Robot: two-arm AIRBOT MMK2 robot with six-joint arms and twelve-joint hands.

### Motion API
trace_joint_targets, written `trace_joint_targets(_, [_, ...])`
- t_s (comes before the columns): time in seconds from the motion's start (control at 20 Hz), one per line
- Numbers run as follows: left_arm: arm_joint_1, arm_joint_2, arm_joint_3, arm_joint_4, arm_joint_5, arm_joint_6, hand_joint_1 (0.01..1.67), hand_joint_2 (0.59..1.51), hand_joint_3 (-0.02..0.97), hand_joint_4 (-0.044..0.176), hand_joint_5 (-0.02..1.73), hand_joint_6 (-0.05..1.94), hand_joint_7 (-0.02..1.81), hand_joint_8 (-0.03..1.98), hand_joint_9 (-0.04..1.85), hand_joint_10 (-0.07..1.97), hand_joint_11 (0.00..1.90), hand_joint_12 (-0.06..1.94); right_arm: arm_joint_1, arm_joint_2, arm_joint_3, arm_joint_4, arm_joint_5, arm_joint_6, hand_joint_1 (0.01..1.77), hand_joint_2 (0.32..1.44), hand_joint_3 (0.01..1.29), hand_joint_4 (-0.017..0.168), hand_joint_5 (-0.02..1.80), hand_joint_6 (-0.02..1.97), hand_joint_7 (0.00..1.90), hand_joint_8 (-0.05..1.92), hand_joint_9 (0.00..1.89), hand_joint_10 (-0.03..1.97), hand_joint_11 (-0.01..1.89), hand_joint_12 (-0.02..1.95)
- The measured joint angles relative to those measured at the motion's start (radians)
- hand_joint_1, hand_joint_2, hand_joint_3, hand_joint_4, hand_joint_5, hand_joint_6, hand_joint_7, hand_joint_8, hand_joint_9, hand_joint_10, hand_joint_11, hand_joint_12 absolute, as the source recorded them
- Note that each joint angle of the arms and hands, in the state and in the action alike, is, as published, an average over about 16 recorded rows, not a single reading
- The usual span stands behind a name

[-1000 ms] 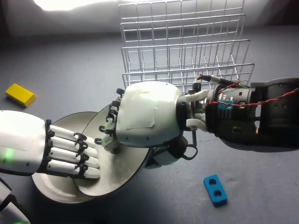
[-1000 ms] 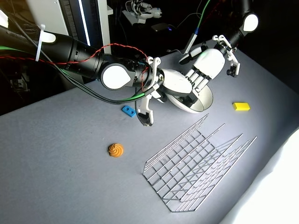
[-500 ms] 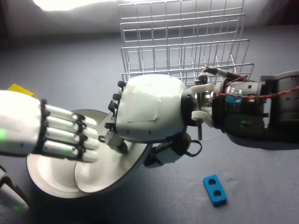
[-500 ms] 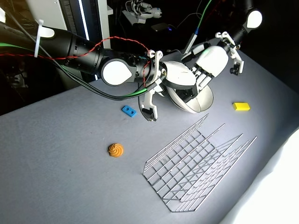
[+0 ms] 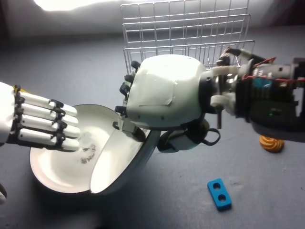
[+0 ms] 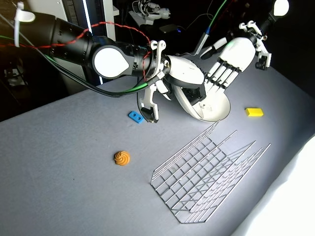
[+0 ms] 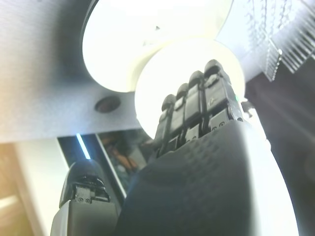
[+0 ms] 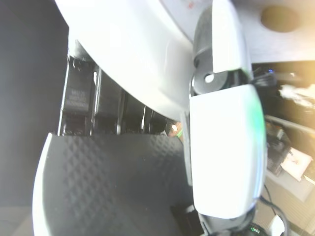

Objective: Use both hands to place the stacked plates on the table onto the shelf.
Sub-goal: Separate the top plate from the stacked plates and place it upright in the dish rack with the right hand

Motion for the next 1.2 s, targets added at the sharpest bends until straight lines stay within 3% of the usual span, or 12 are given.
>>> trace_joint_targets(0.4, [0.007,0.019,0.032,0.001,-0.014,-0.019,0.02,1.118,0.012,-0.001,0.02,0.02,0.01,0.00,0.02,0.01,0.01,0.01,0.118,0.116,-0.075,0.068,-0.052,0.003,1.21,0.96,0.01,0.001,1.00,0.72,1.07,1.00,1.04,1.01,0.75,1.51])
trace_joint_targets(0.85, [0.046,0.001,0.075,-0.002,-0.020,0.002,0.02,1.119,0.011,0.000,0.02,0.02,0.01,0.00,0.02,0.01,0.02,0.01,0.263,0.205,-0.098,0.260,-0.106,0.017,1.22,0.96,0.01,0.000,0.98,0.79,1.08,1.01,1.03,1.01,0.75,1.54])
trace_joint_targets(1.0, [0.061,-0.011,0.086,-0.002,-0.019,0.011,0.02,1.120,0.012,0.001,0.02,0.02,0.01,0.00,0.02,0.01,0.02,0.01,0.294,0.218,-0.089,0.303,-0.105,0.051,1.23,0.97,0.01,-0.001,0.98,0.80,1.08,1.02,1.03,1.00,0.75,1.54])
trace_joint_targets(1.2, [0.085,-0.026,0.099,-0.003,-0.016,0.024,0.02,1.121,0.012,0.002,0.02,0.02,0.01,0.00,0.02,0.01,0.02,0.01,0.312,0.228,-0.065,0.269,-0.068,0.180,1.23,0.97,0.01,-0.003,0.98,0.80,1.08,1.01,1.03,0.98,0.75,1.53])
